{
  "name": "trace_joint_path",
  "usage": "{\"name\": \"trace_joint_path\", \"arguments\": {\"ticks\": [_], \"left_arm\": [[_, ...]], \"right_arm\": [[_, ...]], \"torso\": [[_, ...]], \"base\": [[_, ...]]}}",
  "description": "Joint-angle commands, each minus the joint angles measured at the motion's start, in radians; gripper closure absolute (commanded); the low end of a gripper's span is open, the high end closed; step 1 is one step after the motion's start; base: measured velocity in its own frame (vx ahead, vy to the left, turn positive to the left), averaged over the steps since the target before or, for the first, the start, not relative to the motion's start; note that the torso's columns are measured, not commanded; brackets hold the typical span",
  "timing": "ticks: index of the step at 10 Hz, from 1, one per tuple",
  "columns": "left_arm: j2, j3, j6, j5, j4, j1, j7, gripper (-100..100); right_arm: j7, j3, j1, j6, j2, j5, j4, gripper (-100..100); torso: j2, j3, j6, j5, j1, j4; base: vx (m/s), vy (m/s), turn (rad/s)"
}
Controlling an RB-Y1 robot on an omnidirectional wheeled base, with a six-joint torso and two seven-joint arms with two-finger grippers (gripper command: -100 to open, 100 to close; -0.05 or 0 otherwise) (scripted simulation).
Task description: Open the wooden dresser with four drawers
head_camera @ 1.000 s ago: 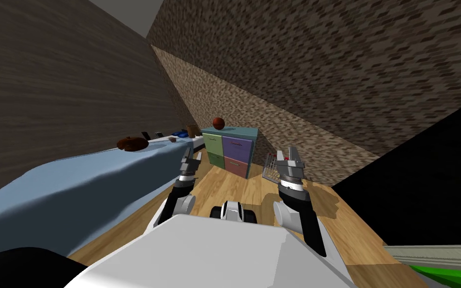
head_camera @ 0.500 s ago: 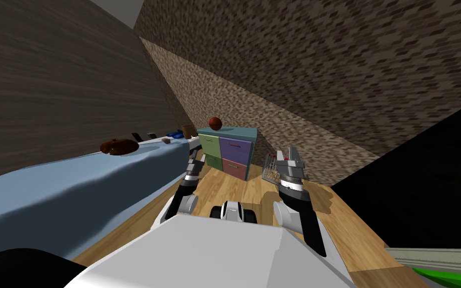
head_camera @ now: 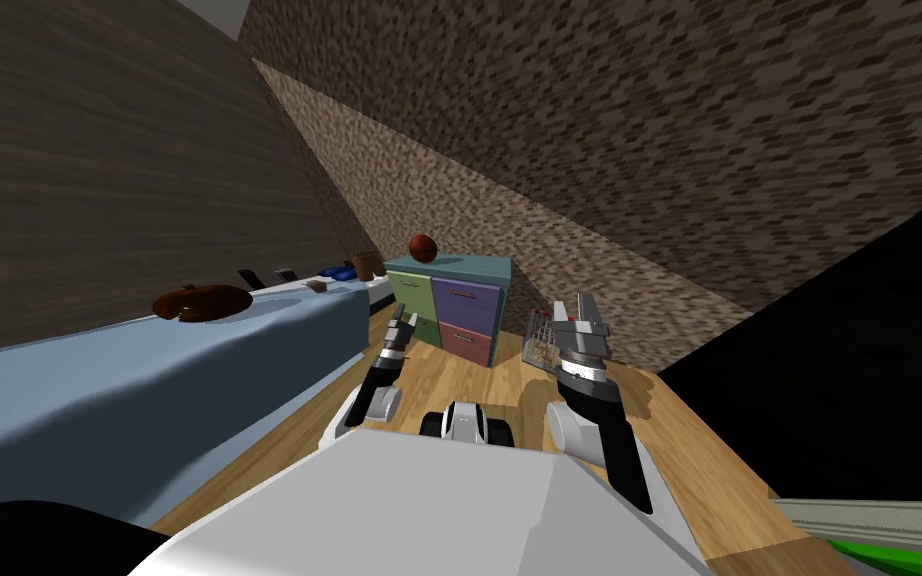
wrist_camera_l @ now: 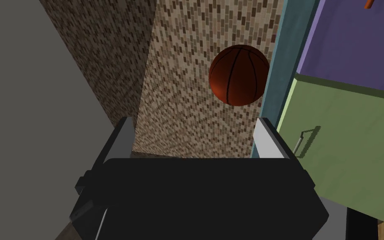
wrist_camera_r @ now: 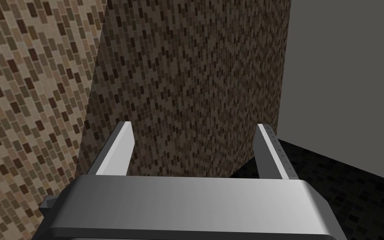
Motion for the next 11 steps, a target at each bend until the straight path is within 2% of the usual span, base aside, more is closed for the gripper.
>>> {"name": "trace_joint_path", "arguments": {"ticks": [1, 5, 7, 11], "left_arm": [[-0.015, -0.015, 0.011, -0.004, 0.053, -0.023, -0.004, -100], [-0.027, -0.033, 0.024, -0.008, 0.148, -0.066, -0.005, -100], [-0.024, -0.047, 0.035, -0.011, 0.224, -0.100, -0.007, -100], [-0.018, -0.063, 0.047, -0.014, 0.308, -0.137, -0.008, -100]], "right_arm": [[0.000, 0.000, 0.000, 0.000, 0.000, 0.000, 0.000, 0], [0.000, 0.000, 0.000, 0.000, 0.000, 0.000, 0.000, 0], [0.000, 0.000, 0.000, 0.000, 0.000, 0.000, 0.000, 0], [0.000, 0.000, 0.000, 0.000, 0.000, 0.000, 0.000, 0]], "torso": [[-0.001, -0.001, 0.000, 0.000, 0.000, 0.000], [-0.002, -0.001, 0.000, 0.000, 0.000, 0.000], [-0.001, -0.001, 0.000, 0.000, -0.001, 0.000], [0.002, 0.001, 0.000, 0.000, 0.000, 0.001]], "base": [[0.128, 0.007, -0.066], [0.143, 0.002, -0.073], [0.174, -0.001, -0.108], [0.148, 0.005, -0.068]]}}
